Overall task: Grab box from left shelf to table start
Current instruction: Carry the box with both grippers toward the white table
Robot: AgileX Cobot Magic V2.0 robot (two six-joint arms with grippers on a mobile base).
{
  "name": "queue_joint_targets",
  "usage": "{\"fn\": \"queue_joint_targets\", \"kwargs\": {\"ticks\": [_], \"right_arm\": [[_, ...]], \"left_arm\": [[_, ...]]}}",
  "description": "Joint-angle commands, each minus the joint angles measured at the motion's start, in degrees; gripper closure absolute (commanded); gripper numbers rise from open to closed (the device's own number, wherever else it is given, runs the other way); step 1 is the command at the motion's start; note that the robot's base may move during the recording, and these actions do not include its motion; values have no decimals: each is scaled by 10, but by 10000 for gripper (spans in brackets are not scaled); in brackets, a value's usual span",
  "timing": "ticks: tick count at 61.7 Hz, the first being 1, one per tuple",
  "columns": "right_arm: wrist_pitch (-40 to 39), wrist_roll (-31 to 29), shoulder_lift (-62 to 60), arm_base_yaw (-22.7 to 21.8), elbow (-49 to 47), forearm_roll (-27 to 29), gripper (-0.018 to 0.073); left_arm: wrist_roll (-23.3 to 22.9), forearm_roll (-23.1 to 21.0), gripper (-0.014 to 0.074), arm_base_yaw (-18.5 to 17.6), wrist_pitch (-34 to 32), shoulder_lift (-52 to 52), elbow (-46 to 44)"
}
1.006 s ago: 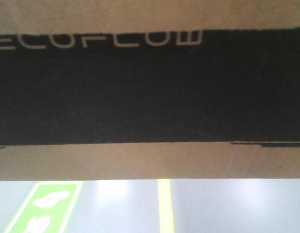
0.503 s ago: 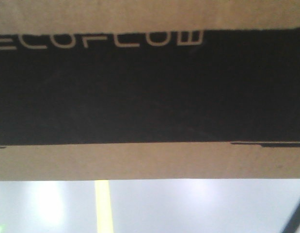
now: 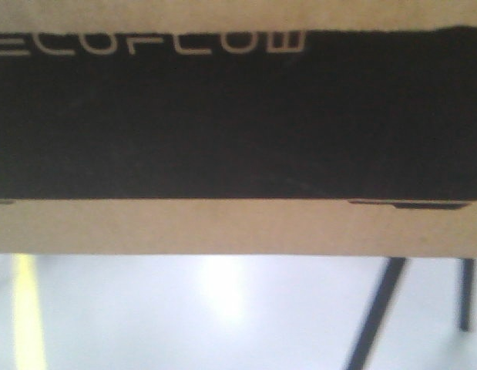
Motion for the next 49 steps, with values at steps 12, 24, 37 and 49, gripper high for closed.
{"fn": "queue_joint_targets", "kwargs": {"ticks": [12, 24, 37, 49], "right_arm": [[-50, 1, 4, -6, -16, -66, 533], [-50, 1, 4, -6, -16, -66, 533], [-50, 1, 4, -6, -16, -66, 533], [-50, 1, 4, -6, -16, -66, 533]], "left_arm": [[-38, -4, 682, 2, -129, -6, -26], [-38, 6, 682, 2, -129, -6, -26], [-38, 13, 682, 2, -129, -6, -26], [-38, 16, 682, 2, -129, -6, -26]]}}
